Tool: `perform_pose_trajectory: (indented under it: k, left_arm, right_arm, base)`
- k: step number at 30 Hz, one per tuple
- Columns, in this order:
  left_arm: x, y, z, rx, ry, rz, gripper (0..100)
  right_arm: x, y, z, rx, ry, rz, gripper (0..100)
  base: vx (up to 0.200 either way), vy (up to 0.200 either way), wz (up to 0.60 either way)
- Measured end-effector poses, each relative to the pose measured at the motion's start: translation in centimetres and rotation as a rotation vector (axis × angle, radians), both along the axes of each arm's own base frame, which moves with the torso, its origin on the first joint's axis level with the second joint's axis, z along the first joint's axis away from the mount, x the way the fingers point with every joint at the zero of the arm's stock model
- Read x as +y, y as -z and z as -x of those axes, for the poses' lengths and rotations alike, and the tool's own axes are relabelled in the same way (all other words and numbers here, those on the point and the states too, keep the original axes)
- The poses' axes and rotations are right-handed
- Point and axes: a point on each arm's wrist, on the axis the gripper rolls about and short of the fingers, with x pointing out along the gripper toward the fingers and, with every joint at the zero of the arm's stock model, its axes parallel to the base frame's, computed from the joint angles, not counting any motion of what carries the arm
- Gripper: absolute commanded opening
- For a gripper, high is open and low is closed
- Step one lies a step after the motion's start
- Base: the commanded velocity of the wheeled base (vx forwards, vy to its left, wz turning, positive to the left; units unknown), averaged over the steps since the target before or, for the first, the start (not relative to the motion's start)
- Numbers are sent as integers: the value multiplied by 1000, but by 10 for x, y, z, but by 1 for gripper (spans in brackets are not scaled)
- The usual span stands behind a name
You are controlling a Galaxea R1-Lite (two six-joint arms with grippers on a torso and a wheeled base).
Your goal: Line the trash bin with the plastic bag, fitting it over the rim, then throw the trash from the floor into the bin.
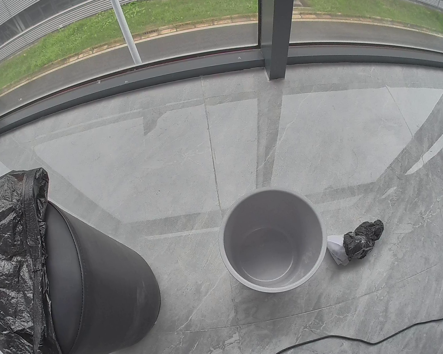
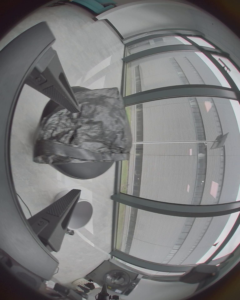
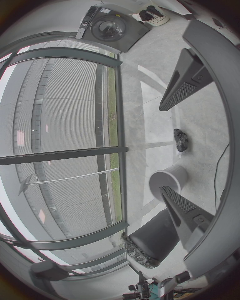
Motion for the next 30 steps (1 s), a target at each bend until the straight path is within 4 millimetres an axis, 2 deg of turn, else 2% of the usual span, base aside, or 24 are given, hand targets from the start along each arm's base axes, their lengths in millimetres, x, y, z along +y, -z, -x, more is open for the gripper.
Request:
perform_pose_trajectory:
  k: [4,7,11,17,23,26,30]
  left_arm:
    - [0,-31,-3,-16,-9,-16,100]
    - [1,-51,-14,-12,-43,-32,100]
    - [2,-75,-39,2,-104,-58,100]
    - [2,-98,-94,46,-195,-110,100]
    - [-9,-105,-155,73,-269,-173,100]
    - [-24,-103,-190,83,-305,-203,100]
    - [-49,-97,-227,87,-334,-230,100]
  right_arm:
    - [0,-38,-6,-33,-17,-8,100]
    - [0,-64,-21,-59,-17,-19,100]
    - [1,-93,-51,-82,-1,-33,100]
    - [10,-122,-111,-91,17,-58,100]
    - [35,-129,-172,-98,8,-83,100]
    - [52,-124,-201,-92,1,-92,100]
    - [72,-112,-227,-72,-3,-93,100]
  base:
    - [0,0,0]
    - [0,0,0]
    - [0,0,0]
    - [0,0,0]
    - [0,0,0]
    - [0,0,0]
    - [0,0,0]
